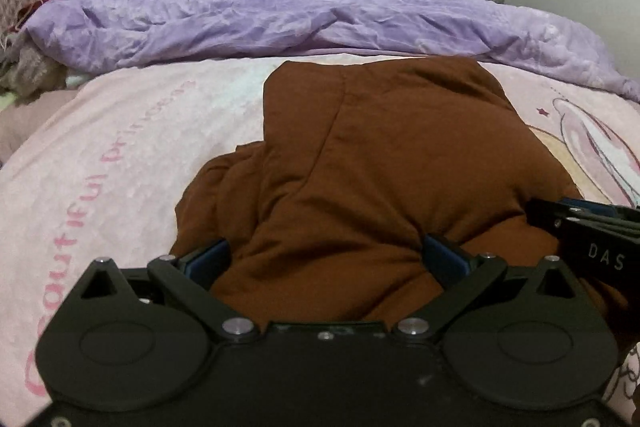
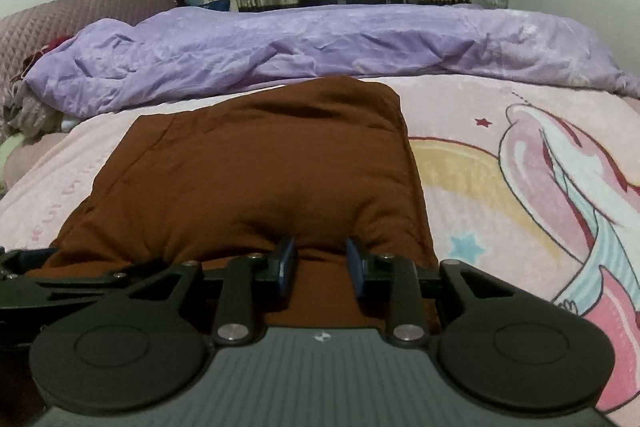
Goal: Fold large clothes
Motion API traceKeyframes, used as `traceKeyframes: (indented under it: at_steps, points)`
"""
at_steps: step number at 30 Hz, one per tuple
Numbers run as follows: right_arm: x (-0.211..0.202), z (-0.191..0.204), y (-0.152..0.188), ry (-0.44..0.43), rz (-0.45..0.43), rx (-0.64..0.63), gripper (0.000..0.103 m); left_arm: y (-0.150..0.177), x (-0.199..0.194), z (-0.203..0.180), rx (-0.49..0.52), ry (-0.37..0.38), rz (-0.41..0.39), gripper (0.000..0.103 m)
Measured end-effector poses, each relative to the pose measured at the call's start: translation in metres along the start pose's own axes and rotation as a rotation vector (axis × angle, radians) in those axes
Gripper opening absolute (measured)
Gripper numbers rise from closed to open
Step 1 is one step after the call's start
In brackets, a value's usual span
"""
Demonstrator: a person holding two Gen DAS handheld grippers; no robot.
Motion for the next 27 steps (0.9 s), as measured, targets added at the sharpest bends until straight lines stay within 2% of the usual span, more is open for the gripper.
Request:
traceKeyframes:
  at_steps: [4, 9, 12, 14, 16, 18, 21, 24, 27]
  points:
    - [-0.022, 0.001, -0.008, -0.023, -0.001, 0.018, 0.035, -0.008, -0.016, -0.002, 0.008, -0.014, 0.002, 0.103]
    - [-0.054, 0.004, -0.019, -0.059, 0.037, 0.016, 0.035, -0.016, -0.05, -0.014, 0.14, -0.041, -0.005, 0.103]
    - [-0.061, 0.011, -0.021, -0.096, 0.055, -0.047, 0.034, -0.011, -0.061, -0.015, 0.124, -0.038, -0.005, 0.103]
    - [-0.057, 0.011, -0.018, -0.087, 0.063, -0.059, 0.034, -0.004, -0.053, -0.017, 0.11, -0.033, 0.012, 0.103]
    - [-0.046, 0.006, -0.009, -0.073, 0.106, -0.048, 0.03, 0.007, -0.038, -0.02, 0.101, -0.029, 0.033, 0.103]
    - [-0.048, 0.005, -0.001, -0.07, 0.102, -0.07, 0.029, 0.013, -0.036, -0.019, 0.066, -0.03, 0.017, 0.103]
    - [-0.069, 0.007, 0.003, -0.075, 0.083, -0.143, 0.03, 0.011, -0.049, -0.015, 0.059, -0.021, 0.01, 0.103]
    - [-0.083, 0.002, -0.001, -0.08, 0.085, -0.143, 0.03, 0.005, -0.072, -0.011, 0.067, -0.01, -0.01, 0.103]
    - [-0.078, -0.007, 0.005, -0.068, 0.11, -0.126, 0.03, 0.01, -0.083, -0.011, 0.076, 0.033, -0.018, 0.103]
Point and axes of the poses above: each gripper's, at about its wrist camera, not at the fingertips, and x roughly the way its jaws point, z to its left, y to its underside, the point moved 4 cm from there along x, roughly the way its jaws point, and after that the axes turned 14 degrees about x, right-handed, at the moved point
